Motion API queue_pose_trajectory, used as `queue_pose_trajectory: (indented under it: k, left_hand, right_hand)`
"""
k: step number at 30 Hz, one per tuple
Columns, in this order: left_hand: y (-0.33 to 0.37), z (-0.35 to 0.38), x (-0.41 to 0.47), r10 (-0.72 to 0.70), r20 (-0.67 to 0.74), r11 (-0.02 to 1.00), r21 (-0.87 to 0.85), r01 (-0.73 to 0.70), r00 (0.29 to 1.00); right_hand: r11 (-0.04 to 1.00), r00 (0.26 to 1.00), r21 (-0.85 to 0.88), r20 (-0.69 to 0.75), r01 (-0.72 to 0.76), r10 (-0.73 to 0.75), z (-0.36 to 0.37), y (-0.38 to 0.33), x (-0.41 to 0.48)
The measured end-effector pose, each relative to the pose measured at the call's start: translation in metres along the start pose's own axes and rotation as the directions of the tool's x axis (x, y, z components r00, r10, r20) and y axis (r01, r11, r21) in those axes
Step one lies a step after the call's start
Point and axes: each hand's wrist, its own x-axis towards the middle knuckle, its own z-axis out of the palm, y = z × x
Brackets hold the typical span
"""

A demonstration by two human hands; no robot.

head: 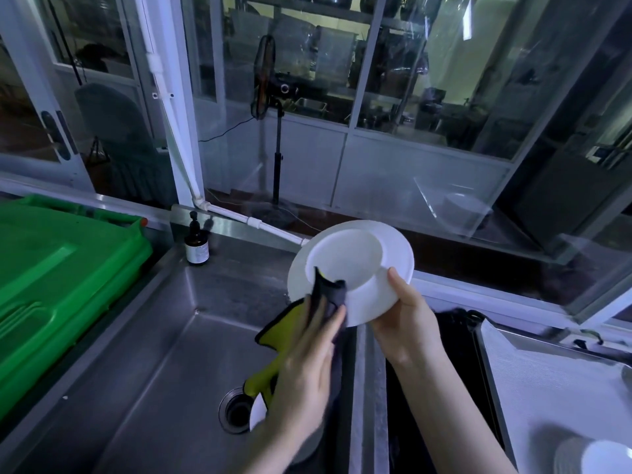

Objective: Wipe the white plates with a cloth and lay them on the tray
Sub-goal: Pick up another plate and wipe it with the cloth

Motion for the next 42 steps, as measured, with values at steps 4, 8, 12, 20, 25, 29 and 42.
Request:
queue_pose_trajectory:
  k: [4, 8, 12, 20, 25, 29, 42]
  left_hand:
    - [0.013, 0.012, 0.013, 0.173, 0.171, 0.961, 0.187, -0.204, 0.970]
    - [0.014, 0.012, 0.027, 0.165, 0.227, 0.945, 0.242, -0.220, 0.960]
    - [0.002, 0.003, 0.023, 0.096, 0.163, 0.978, 0.168, -0.124, 0.982]
    - [-0.019, -0.017, 0.061, -0.121, 0.209, 0.992, 0.048, 0.113, 0.970]
    - [-0.009, -0.013, 0.070, 0.125, 0.361, 0.985, 0.069, -0.160, 0.924]
    - [-0.020, -0.023, 0.057, 0.133, 0.336, 0.977, 0.111, -0.180, 0.932]
    - [-0.033, -0.046, 0.077, -0.671, 0.005, 0.735, -0.131, 0.666, 0.742]
  right_hand:
    - [0.991, 0.989, 0.082, -0.098, -0.107, 0.114, 0.007, 0.016, -0.005]
    - [0.992, 0.991, 0.114, -0.108, -0.062, 0.075, 0.000, 0.012, -0.004]
    - [0.999, 0.999, 0.041, -0.046, -0.026, 0.028, -0.009, 0.000, -0.005]
    - [0.975, 0.998, -0.220, -0.049, 0.022, -0.034, -0.023, -0.003, -0.021]
    - [0.949, 1.000, -0.315, 0.002, 0.002, -0.001, -0.029, -0.005, -0.023]
    - [0.959, 0.999, -0.278, 0.024, 0.051, -0.046, -0.034, -0.018, -0.020]
    - [0.504, 0.913, -0.763, 0.311, 0.405, -0.264, -0.031, 0.010, -0.028]
